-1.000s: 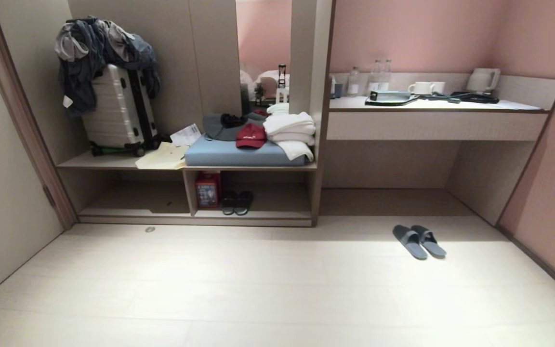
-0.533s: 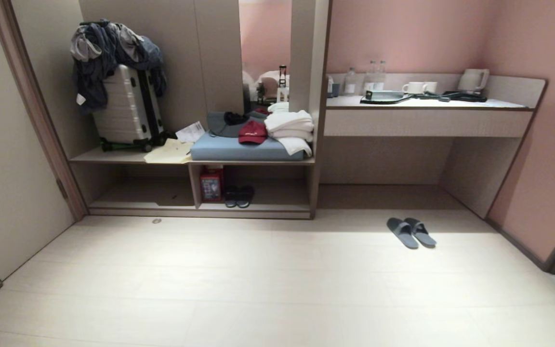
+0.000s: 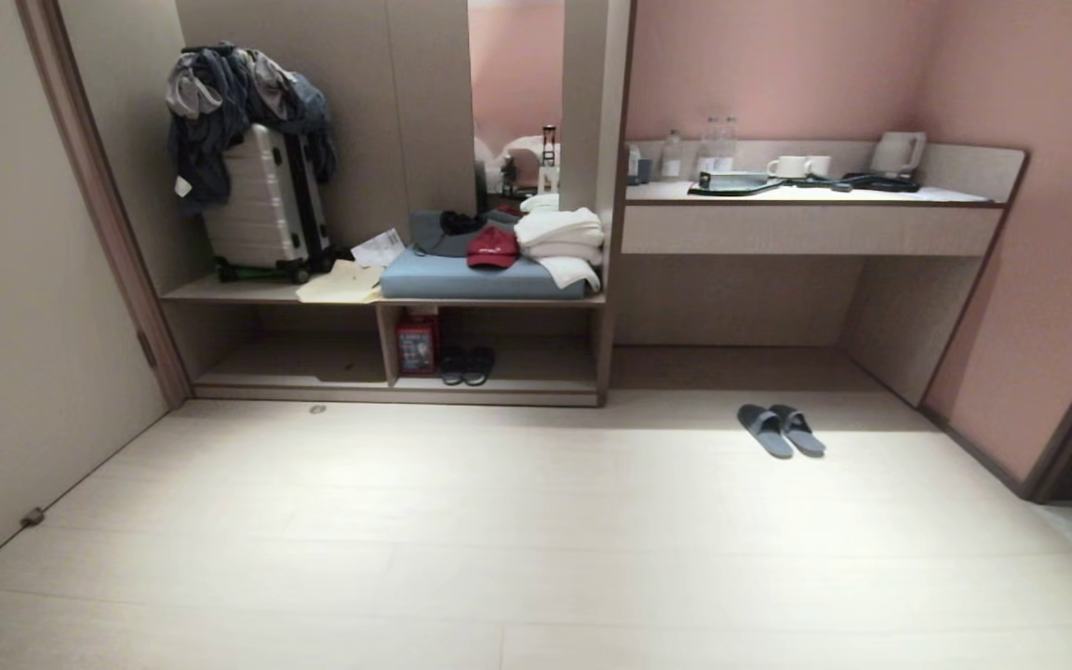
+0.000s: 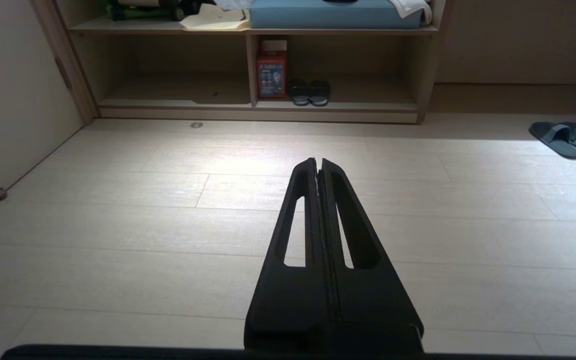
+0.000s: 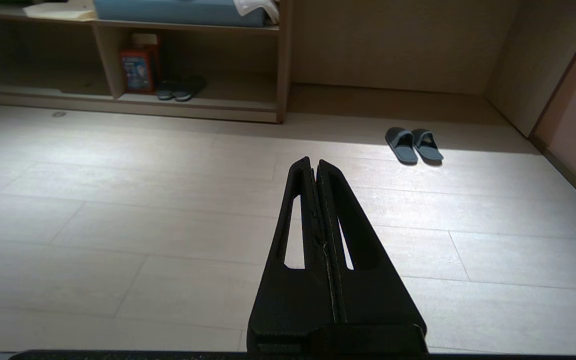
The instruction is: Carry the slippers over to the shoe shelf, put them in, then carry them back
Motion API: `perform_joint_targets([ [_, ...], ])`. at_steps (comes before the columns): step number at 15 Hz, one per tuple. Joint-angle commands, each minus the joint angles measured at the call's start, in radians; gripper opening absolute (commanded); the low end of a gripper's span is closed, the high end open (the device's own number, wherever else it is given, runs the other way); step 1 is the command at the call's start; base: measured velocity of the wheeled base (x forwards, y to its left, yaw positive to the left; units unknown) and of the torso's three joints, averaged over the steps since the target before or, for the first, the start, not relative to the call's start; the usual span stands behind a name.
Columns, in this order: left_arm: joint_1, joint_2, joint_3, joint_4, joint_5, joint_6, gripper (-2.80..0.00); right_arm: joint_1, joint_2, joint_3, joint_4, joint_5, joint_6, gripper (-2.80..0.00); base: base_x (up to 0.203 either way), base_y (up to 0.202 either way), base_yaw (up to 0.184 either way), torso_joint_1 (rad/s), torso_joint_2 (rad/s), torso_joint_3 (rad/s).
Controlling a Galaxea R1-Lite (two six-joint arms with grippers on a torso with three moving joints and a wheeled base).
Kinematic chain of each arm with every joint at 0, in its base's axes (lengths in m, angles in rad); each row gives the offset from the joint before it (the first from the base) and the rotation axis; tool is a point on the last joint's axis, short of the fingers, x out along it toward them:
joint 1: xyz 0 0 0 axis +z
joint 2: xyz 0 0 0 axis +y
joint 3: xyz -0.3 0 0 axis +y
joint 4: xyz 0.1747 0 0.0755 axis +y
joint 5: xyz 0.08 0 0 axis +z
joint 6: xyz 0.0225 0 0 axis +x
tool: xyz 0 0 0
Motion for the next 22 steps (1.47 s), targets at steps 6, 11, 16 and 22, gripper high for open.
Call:
perform_joint_targets([
  [6, 0.002, 0.001, 0.000, 0.000, 0.000, 0.004, -2.80, 0.000, 0.000, 0.000, -0.001, 0.000, 0.000, -2.80, -0.083, 0.000, 0.000, 0.000, 0.00, 0.002],
  [11, 0.002, 0.001, 0.000, 0.000, 0.000, 0.004, -2.80, 0.000, 0.000, 0.000, -0.001, 0.000, 0.000, -2.80, -0.001, -0.025, -0.002, 0.002, 0.00, 0.001],
  [16, 0.002, 0.001, 0.000, 0.000, 0.000, 0.004, -2.80, 0.000, 0.002, 0.002, -0.001, 0.000, 0.000, -2.80, 0.000, -0.189, 0.001, 0.002, 0.00, 0.003],
  [22, 0.001, 0.001, 0.000, 0.000, 0.000, 0.002, -2.80, 0.000, 0.000, 0.001, -0.001, 0.000, 0.000, -2.80, 0.000, -0.110, 0.001, 0.001, 0.00, 0.003],
])
